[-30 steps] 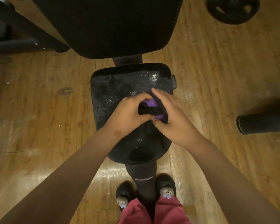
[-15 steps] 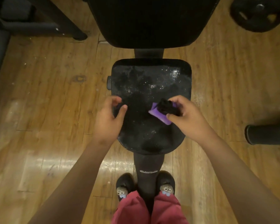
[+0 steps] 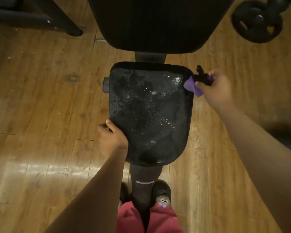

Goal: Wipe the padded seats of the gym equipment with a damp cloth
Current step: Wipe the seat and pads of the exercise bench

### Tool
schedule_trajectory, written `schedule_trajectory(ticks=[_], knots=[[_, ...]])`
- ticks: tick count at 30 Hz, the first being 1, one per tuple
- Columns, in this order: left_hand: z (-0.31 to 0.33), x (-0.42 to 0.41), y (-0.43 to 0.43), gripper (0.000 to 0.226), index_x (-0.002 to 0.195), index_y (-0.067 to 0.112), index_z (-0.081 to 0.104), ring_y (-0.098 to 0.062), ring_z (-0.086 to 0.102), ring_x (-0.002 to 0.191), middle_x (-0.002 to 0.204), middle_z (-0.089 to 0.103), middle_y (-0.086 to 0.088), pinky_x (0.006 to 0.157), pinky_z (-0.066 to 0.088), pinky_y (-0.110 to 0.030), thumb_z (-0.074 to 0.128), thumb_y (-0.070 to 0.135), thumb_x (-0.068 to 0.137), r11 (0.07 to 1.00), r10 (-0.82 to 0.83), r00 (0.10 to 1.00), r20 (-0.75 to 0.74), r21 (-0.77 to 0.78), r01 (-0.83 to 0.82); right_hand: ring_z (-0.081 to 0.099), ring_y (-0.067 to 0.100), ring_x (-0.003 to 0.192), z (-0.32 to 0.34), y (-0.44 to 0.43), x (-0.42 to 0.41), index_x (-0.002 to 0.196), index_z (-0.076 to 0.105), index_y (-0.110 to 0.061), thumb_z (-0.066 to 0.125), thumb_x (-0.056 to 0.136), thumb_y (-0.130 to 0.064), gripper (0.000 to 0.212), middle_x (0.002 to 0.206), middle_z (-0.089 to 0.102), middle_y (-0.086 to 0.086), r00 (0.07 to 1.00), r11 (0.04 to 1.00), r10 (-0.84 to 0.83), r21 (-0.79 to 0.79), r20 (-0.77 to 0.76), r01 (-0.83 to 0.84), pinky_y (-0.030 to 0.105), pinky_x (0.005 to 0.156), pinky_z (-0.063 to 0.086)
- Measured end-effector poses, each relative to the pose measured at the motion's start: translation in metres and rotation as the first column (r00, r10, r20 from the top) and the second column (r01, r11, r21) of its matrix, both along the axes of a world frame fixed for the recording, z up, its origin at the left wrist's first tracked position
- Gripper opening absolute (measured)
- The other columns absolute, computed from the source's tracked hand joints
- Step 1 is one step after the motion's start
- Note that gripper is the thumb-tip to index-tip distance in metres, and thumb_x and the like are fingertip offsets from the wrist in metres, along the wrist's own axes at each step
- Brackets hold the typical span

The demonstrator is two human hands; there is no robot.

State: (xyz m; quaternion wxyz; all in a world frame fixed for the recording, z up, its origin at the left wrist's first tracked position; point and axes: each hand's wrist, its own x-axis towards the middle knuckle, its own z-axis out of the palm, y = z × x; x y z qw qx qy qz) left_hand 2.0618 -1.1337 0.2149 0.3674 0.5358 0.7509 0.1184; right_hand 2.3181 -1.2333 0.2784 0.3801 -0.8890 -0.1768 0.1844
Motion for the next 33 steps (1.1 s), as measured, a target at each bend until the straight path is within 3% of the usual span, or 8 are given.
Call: schedule_trajectory(ticks=[3,7,10,14,17,20,28,33], knots=[[-0.004,0.001,0.001,0.043,0.118,0.012,0.048,-0.023,0.044,0.08,0.087,0.049,-0.001,0.069,0.029,-0.034,0.024,0.044,0.103,0.999,0.0,1.0,-0.007,0.04,0.001,0.056,0.01,0.087,0.0,0.012,0.017,0.108,0.05,-0.012,0.066,0.087,-0.015,0.027,0.097,0.058,-0.003,0.997,1.0,-0.017,-0.011,0.079,0.018,0.025,0.073,0.049],[-0.012,0.001,0.002,0.041,0.113,0.01,0.05,-0.025,0.047,0.077,0.082,0.049,0.0,0.065,0.031,-0.035,0.025,0.042,0.103,0.997,0.014,1.0,-0.006,0.078,-0.013,0.05,0.0,0.072,-0.011,0.024,0.032,0.097,0.048,-0.015,0.071,0.084,-0.016,0.026,0.081,0.049,-0.014,0.989,0.981,0.144,-0.138,0.039,-0.137,0.006,0.051,0.039],[-0.015,0.002,0.002,0.04,0.112,0.011,0.052,-0.026,0.047,0.076,0.082,0.05,-0.001,0.064,0.03,-0.034,0.026,0.04,0.103,0.995,0.02,0.999,-0.036,0.1,-0.016,0.053,0.007,0.079,-0.016,0.032,0.043,0.101,0.051,-0.017,0.074,0.082,-0.02,0.03,0.087,0.054,-0.01,0.985,0.98,0.163,-0.126,0.059,-0.155,0.014,0.059,0.038],[-0.013,0.003,0.001,0.039,0.112,0.009,0.053,-0.024,0.043,0.076,0.084,0.049,-0.002,0.063,0.028,-0.033,0.028,0.037,0.104,0.994,0.021,0.999,-0.03,0.11,-0.018,0.055,0.01,0.099,-0.014,0.034,0.052,0.125,0.056,-0.02,0.075,0.081,-0.016,0.048,0.112,0.059,-0.004,0.971,0.962,0.226,-0.143,-0.076,-0.234,0.017,0.074,0.042],[-0.012,0.004,0.001,0.038,0.11,0.008,0.053,-0.024,0.044,0.074,0.081,0.05,-0.002,0.063,0.029,-0.033,0.028,0.036,0.104,0.994,0.024,1.0,-0.018,0.109,-0.022,0.056,-0.002,0.09,-0.011,0.025,0.022,0.114,0.063,-0.017,0.073,0.081,-0.011,0.035,0.098,0.062,-0.013,0.902,0.904,0.391,-0.109,-0.185,-0.414,0.01,0.068,0.038],[-0.011,0.004,0.002,0.037,0.109,0.008,0.053,-0.024,0.044,0.076,0.084,0.05,-0.003,0.064,0.029,-0.033,0.029,0.035,0.103,0.995,0.024,1.0,-0.013,0.101,-0.022,0.056,0.004,0.089,-0.021,0.006,-0.008,0.101,0.067,-0.016,0.075,0.076,-0.007,0.028,0.096,0.062,-0.007,0.856,0.849,0.514,-0.11,-0.055,-0.517,0.006,0.07,0.038],[-0.013,0.005,0.003,0.036,0.106,0.01,0.052,-0.025,0.044,0.076,0.083,0.051,-0.003,0.065,0.03,-0.033,0.028,0.035,0.103,0.996,0.027,0.999,-0.023,0.086,-0.025,0.057,0.005,0.099,-0.018,0.043,0.041,0.107,0.061,-0.004,0.068,0.084,-0.001,0.024,0.116,0.058,0.003,0.964,0.966,0.255,-0.057,0.071,-0.252,-0.001,0.065,0.043],[-0.014,0.005,0.002,0.035,0.105,0.01,0.052,-0.024,0.045,0.076,0.082,0.051,-0.003,0.065,0.03,-0.034,0.028,0.035,0.103,0.995,0.022,1.0,-0.015,0.098,-0.02,0.054,-0.007,0.09,-0.012,0.014,0.013,0.106,0.063,-0.01,0.067,0.084,-0.003,0.024,0.109,0.059,-0.008,0.927,0.928,0.372,-0.035,0.056,-0.371,0.004,0.078,0.046]])
